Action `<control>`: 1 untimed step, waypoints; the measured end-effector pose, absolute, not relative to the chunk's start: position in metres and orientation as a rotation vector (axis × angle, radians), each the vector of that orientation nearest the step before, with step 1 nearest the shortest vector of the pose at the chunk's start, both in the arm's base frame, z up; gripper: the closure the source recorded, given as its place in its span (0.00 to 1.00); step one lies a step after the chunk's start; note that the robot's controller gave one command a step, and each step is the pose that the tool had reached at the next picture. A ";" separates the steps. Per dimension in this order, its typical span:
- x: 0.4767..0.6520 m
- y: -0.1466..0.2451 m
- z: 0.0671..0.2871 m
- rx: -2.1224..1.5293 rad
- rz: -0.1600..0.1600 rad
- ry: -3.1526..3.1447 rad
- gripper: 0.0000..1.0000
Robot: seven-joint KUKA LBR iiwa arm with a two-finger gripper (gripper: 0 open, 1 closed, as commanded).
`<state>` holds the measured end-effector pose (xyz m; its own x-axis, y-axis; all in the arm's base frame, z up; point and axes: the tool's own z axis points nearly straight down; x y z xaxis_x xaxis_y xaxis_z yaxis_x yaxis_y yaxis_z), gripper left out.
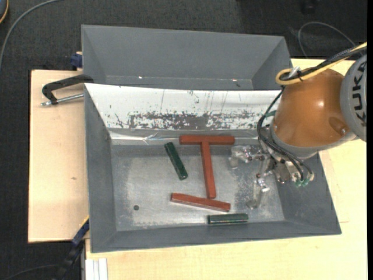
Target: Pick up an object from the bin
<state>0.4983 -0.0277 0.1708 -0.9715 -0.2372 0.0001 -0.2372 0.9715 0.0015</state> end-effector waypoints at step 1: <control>0.503 -0.009 0.119 -0.507 -0.002 -3.100 0.00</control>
Offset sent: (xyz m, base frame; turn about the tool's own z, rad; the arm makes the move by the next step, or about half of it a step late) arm 0.0048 0.0179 -0.0524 0.5659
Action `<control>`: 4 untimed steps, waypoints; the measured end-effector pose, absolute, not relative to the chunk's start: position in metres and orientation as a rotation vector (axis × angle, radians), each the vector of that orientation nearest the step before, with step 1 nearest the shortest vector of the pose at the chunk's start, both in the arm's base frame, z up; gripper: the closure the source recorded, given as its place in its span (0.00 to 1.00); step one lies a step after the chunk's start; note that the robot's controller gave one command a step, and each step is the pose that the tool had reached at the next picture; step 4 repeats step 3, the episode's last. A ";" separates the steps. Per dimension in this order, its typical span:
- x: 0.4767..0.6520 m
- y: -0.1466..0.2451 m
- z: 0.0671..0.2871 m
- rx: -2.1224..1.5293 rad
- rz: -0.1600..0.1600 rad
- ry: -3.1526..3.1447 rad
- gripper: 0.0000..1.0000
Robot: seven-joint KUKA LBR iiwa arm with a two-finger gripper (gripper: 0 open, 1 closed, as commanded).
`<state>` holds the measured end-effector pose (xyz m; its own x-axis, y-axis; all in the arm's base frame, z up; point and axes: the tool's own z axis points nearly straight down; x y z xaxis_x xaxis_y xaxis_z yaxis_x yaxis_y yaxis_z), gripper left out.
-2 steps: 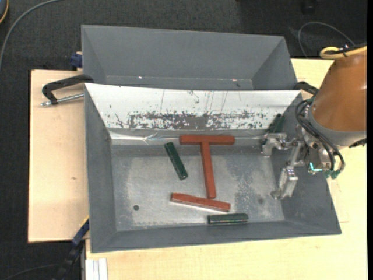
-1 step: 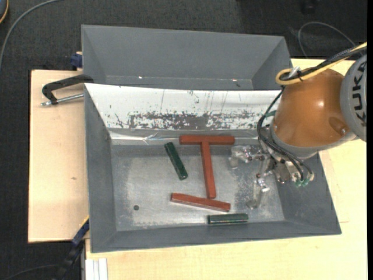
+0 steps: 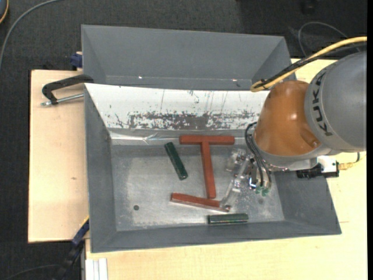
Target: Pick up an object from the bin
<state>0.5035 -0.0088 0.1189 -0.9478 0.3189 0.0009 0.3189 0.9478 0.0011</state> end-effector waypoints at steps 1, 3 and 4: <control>0.502 0.053 0.070 -0.164 -0.002 -3.137 0.00; 0.539 0.080 0.211 0.055 -0.002 -3.147 1.00; 0.539 0.080 0.211 0.055 -0.002 -3.147 1.00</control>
Offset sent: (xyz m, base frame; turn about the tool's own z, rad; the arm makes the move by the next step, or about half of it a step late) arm -0.0024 0.0607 -0.0489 -0.2193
